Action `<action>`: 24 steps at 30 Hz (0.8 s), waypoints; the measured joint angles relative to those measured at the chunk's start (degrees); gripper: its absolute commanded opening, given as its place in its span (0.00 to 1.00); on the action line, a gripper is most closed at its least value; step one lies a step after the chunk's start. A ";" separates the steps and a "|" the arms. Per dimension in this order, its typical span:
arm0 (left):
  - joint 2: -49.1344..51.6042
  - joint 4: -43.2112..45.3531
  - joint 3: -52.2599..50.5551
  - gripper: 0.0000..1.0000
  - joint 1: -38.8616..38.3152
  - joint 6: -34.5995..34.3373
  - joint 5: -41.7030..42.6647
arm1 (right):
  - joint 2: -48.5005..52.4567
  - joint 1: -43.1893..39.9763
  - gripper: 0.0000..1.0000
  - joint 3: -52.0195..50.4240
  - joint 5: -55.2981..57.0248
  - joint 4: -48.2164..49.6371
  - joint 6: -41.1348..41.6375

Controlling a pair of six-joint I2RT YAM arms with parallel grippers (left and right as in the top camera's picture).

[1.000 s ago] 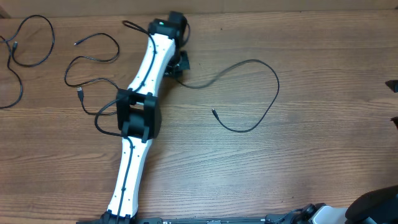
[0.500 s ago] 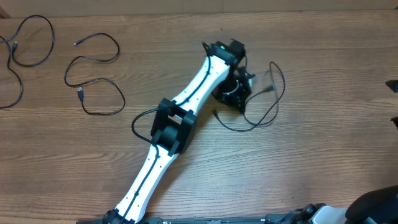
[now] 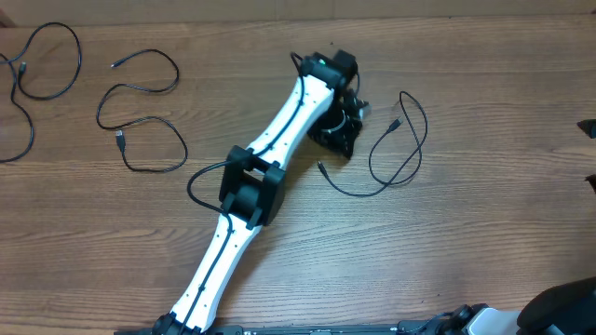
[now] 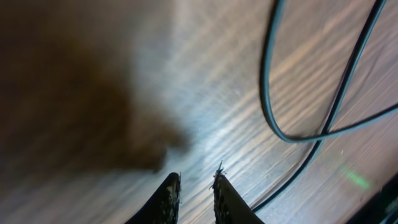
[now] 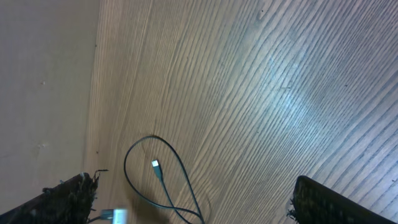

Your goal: Untangle cables

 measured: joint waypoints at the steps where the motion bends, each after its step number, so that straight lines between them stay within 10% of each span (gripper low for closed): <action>1: -0.13 -0.02 0.81 0.20 0.35 -0.48 -0.11 | 0.00 0.00 1.00 0.00 0.02 0.00 0.02; 6: -1.25 0.35 6.29 0.62 1.49 -0.81 1.36 | 0.00 -0.02 1.00 0.00 0.02 0.04 0.02; 24: -2.71 0.74 7.32 0.89 -13.25 15.63 -9.18 | 0.00 0.00 1.00 0.00 0.00 0.02 0.02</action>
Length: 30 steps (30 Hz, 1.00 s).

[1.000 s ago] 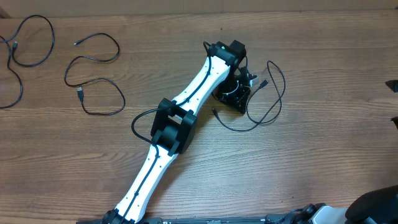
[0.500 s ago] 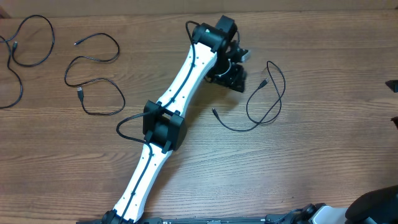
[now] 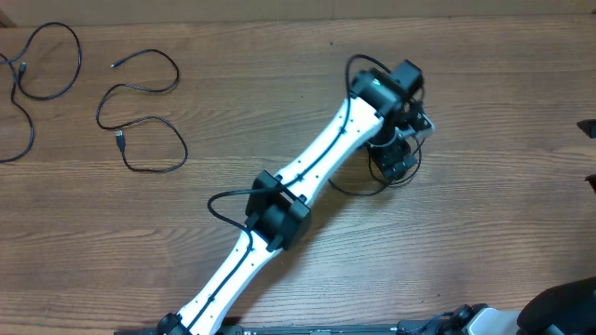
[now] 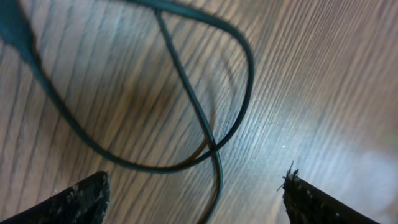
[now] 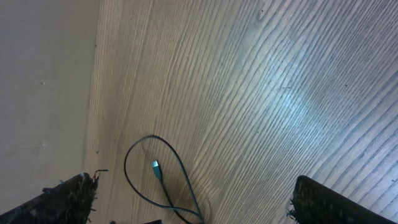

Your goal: Untangle cables

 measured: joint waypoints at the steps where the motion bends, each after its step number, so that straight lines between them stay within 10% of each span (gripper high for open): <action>1: 0.00 0.04 -0.02 0.89 -0.63 1.03 -1.01 | 0.00 0.00 1.00 0.00 0.00 -0.02 0.00; 8: 0.00 2.38 -3.21 1.00 -2.75 4.76 -4.09 | 0.00 0.00 1.00 0.00 0.00 -0.02 0.00; 30: 0.00 5.38 -8.37 0.83 -3.13 5.05 -5.03 | 0.00 0.00 1.00 0.00 0.00 -0.04 0.02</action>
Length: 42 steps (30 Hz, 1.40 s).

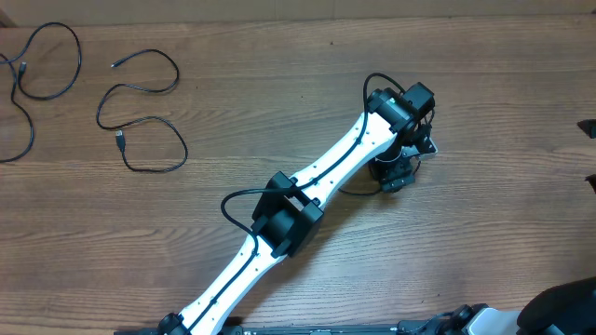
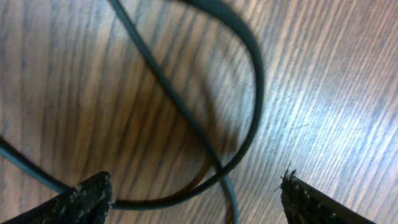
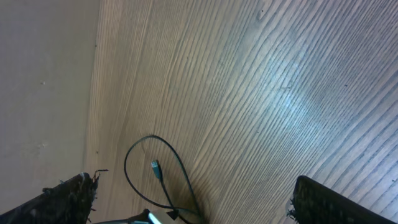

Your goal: Untangle cables

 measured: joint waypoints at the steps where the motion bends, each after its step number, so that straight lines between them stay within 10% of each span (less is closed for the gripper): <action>1: 0.00 0.00 0.00 0.82 -0.22 0.00 -0.09 | 0.00 0.00 1.00 0.00 0.00 0.02 -0.04; 14: -0.02 5.44 -2.71 0.78 -2.95 -4.22 -7.82 | 0.00 0.00 1.00 0.00 0.00 0.02 0.00; 23: -1.73 6.93 -7.41 0.04 -3.06 -8.33 -10.27 | 0.00 0.00 1.00 0.00 0.02 0.02 -0.04; 42: -3.78 -3.96 0.52 0.04 -0.55 -8.63 -10.86 | 0.00 -0.02 1.00 0.00 0.00 0.00 -0.07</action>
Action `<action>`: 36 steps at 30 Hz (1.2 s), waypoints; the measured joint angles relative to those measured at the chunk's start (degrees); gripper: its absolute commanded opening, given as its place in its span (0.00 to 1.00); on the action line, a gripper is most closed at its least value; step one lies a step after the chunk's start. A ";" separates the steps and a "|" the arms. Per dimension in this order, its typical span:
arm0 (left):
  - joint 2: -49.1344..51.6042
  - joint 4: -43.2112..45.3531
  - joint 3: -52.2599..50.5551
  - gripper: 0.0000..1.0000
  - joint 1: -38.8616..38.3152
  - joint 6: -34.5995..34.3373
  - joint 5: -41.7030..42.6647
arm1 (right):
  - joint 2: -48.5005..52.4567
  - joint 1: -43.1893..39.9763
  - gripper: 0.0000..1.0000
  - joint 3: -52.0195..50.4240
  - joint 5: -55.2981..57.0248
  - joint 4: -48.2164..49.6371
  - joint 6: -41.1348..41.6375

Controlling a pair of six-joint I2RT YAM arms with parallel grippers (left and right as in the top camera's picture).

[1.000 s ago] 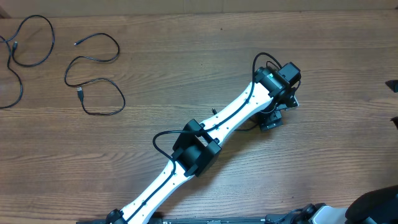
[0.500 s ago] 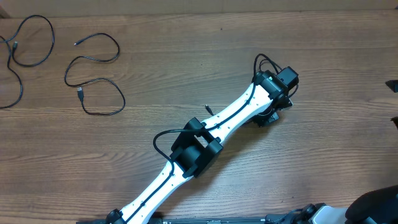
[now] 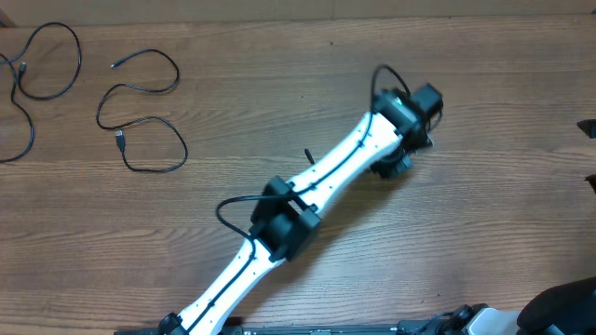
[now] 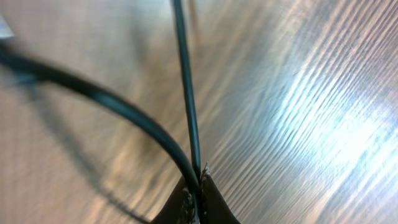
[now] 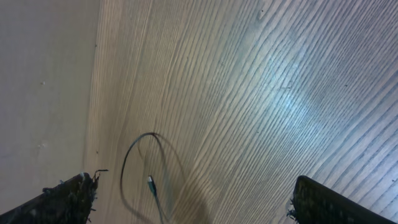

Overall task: Untangle cables
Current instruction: 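Pull the long cable with the left gripper toward the upper left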

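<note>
My left gripper is shut on a thin black cable. Two strands run out of the jaws, one straight up the view and one curving left. In the overhead view the left gripper is at the table's upper right and the arm hides most of that cable; one plug end pokes out beside the forearm. The right wrist view shows the same cable's loop and plug, blurred. My right gripper is open with nothing between its fingers.
Two more black cables lie at the far left of the wooden table: one looping cable and another at the left edge. The table's back edge meets a pale wall.
My left gripper was open close over the cable's crossing; now it is shut on the cable there. The loop looks blurred and shifted in the right wrist view. The right gripper has not moved.
My left gripper stood nearly shut just left of the lone cable loop at mid-table. Then it was open over the loop, then closer over the crossing of its strands. Now it is shut on the cable, and the loop no longer shows beside the arm from overhead.
</note>
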 measured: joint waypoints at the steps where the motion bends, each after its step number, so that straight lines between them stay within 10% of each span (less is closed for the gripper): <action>1: -1.60 -0.59 0.92 0.04 1.09 0.00 -0.13 | 0.00 0.02 1.00 0.00 0.00 0.02 0.04; 18: -43.80 -1.99 6.14 0.04 25.31 -2.21 -0.68 | 0.00 0.02 1.00 0.00 0.02 0.00 0.04; 36: -57.09 -0.57 6.08 0.04 51.58 -9.01 6.95 | 0.00 0.02 1.00 0.00 0.00 0.00 0.07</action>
